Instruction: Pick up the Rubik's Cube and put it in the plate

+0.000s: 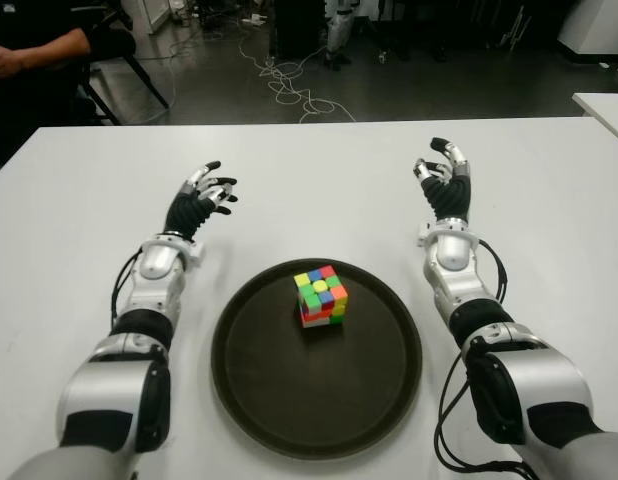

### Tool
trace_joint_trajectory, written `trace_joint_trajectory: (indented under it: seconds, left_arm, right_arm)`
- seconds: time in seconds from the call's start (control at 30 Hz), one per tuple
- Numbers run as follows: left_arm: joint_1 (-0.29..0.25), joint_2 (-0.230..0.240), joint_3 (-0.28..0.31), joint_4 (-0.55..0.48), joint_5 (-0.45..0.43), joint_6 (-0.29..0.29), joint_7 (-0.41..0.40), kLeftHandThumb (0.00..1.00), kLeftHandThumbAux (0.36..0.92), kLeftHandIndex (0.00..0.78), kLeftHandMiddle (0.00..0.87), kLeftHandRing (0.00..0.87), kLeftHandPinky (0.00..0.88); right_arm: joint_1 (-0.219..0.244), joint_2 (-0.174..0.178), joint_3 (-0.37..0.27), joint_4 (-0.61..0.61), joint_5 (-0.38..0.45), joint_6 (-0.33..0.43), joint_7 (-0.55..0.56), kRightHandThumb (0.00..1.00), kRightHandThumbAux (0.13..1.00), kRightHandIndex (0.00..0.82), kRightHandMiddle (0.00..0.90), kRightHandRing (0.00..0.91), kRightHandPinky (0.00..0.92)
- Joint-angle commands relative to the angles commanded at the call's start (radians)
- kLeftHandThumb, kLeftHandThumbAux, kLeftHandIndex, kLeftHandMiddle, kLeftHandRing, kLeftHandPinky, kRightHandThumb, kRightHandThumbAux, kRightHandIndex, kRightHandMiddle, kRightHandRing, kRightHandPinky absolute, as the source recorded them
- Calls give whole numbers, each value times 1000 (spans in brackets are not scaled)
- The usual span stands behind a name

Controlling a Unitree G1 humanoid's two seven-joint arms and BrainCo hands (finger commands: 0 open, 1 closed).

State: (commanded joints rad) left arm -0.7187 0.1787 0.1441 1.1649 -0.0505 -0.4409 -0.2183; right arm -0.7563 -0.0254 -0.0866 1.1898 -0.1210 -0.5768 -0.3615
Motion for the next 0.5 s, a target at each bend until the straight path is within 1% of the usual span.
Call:
trace_joint_trajectory:
  seconds: [0.33,0.5]
  left_arm:
    - [1,0,0,-1,2,5,0,314,592,115,294,367,427]
    - [2,3,-1,2,6,2,8,311,593,115,290,363,426]
  right_arm:
    - [24,-1,31,-19,-28,-47,-2,660,739,396,311,363,390]
    - [46,11,20,-59,-2,-69,16,662,739,396,311,365,397]
